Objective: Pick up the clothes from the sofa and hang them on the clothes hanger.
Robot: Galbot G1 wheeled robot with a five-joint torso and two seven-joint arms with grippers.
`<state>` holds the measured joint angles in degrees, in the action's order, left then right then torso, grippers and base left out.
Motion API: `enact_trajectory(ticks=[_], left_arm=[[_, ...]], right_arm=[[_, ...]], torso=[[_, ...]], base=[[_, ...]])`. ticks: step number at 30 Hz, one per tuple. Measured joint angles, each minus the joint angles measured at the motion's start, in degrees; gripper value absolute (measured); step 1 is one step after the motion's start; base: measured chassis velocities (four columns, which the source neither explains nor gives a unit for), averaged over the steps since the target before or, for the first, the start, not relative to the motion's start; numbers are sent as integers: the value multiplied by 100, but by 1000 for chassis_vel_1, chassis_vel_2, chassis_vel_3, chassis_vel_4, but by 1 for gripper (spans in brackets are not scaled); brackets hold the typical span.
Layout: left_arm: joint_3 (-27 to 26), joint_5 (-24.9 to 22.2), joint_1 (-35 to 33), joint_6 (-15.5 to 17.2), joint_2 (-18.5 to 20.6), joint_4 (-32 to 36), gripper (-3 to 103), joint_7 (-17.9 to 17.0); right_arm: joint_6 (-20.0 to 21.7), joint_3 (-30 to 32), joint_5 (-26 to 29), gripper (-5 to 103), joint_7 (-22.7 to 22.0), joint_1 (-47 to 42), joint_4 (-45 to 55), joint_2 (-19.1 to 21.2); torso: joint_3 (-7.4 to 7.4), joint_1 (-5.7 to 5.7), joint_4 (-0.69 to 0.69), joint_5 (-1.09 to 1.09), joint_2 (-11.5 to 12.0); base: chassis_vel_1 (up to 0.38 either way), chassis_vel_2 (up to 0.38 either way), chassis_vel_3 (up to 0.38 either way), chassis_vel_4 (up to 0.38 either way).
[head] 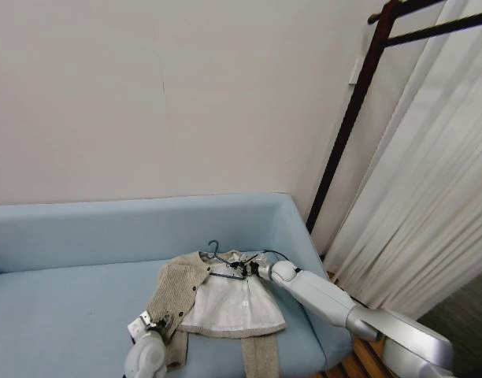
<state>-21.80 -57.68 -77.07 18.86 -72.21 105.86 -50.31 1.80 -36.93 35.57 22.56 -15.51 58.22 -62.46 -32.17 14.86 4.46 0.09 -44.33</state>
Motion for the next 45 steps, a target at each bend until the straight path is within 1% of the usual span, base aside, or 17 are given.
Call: enact_trajectory(ticks=[4, 6, 8, 9, 10, 13, 14, 21, 27, 32, 34, 36, 39, 41, 43, 44, 45], left_arm=[[38, 31, -37, -9, 3, 88, 64, 0], [59, 61, -76, -17, 3, 149, 52, -2], [70, 91, -99, -23, 3, 182, 52, -2], [97, 167, -156, -35, 3, 252, 42, -2], [115, 204, -193, -41, 3, 298, 42, 1], [171, 300, -306, -50, 2, 452, 26, 5], [171, 300, -306, -50, 2, 452, 26, 5], [380, 456, -755, -44, 17, 969, 3, -27], [488, 572, -1412, 12, 7, 1413, 3, -72], [566, 611, -1366, 24, -47, 1284, 1, -64], [591, 618, -1299, 29, -50, 1235, 6, -47], [621, 676, -1162, -9, -22, 1197, 18, 67], [634, 751, -1140, -26, 90, 1246, 23, 129], [592, 775, -1268, -17, 235, 1389, 34, 146], [576, 778, -1318, -13, 268, 1425, 34, 144], [521, 784, -1506, 2, 378, 1566, 44, 122], [488, 787, -1634, 12, 429, 1647, 44, 94]], right_arm=[[-2, 2, 0, 6, -9, 0, -2, 2], [-3, 6, -1, 6, -16, -9, 4, 9], [-4, 7, -1, 6, -20, -16, 11, 14], [-6, 8, -3, 6, -25, -28, 26, 33], [-9, 10, -4, 6, -29, -32, 34, 43], [-14, 14, -5, 6, -39, -35, 58, 64], [-14, 14, -5, 6, -39, -35, 58, 64], [-14, 9, -7, 6, -59, -7, 70, 72], [-10, 3, -27, 6, -59, -22, 64, 65], [-10, 14, -51, 6, -75, -50, 77, 35], [-10, 15, -53, 6, -80, -50, 88, 29], [-9, 20, -63, 6, -91, -48, 111, 15], [-9, 32, -87, 6, -91, -37, 118, 12], [-11, 49, -93, 6, -91, -26, 129, 17], [-12, 53, -93, 6, -91, -24, 132, 19], [-16, 67, -94, 6, -91, -23, 131, 21], [-25, 73, -94, 6, -91, -21, 127, 21]], torso=[[0, 0, 0, 0, 0], [0, 0, 0, 0, 0], [0, 0, 0, 0, 0], [0, 0, 0, 0, 0], [0, 0, 0, 0, 0], [0, 0, 0, 0, 0], [0, 0, 0, 0, 0], [0, 0, 1, 0, 0], [1, 0, 0, 0, 0], [0, 0, 0, 0, 0], [0, 0, 0, -1, 0], [0, 0, 0, -1, 0], [0, 0, 0, -2, 0], [0, 0, 1, -1, 0], [0, 0, 0, 0, 0], [0, 0, 0, -1, 0], [0, 0, 0, 0, 0]], base=[[0, 0, 0, 0], [0, 0, 0, 0], [0, 0, 0, 0], [0, 0, 0, 0], [0, 0, 0, 0], [0, 0, 0, 0], [0, 0, 0, 0], [0, 0, 0, 0], [0, 0, 0, 0], [0, 0, 0, 0], [0, 0, 0, 0], [0, 0, 0, 0], [0, 0, 0, 0], [0, 0, 0, 0], [0, 0, 0, 0], [0, 0, 0, 0], [0, 0, 0, 0]])
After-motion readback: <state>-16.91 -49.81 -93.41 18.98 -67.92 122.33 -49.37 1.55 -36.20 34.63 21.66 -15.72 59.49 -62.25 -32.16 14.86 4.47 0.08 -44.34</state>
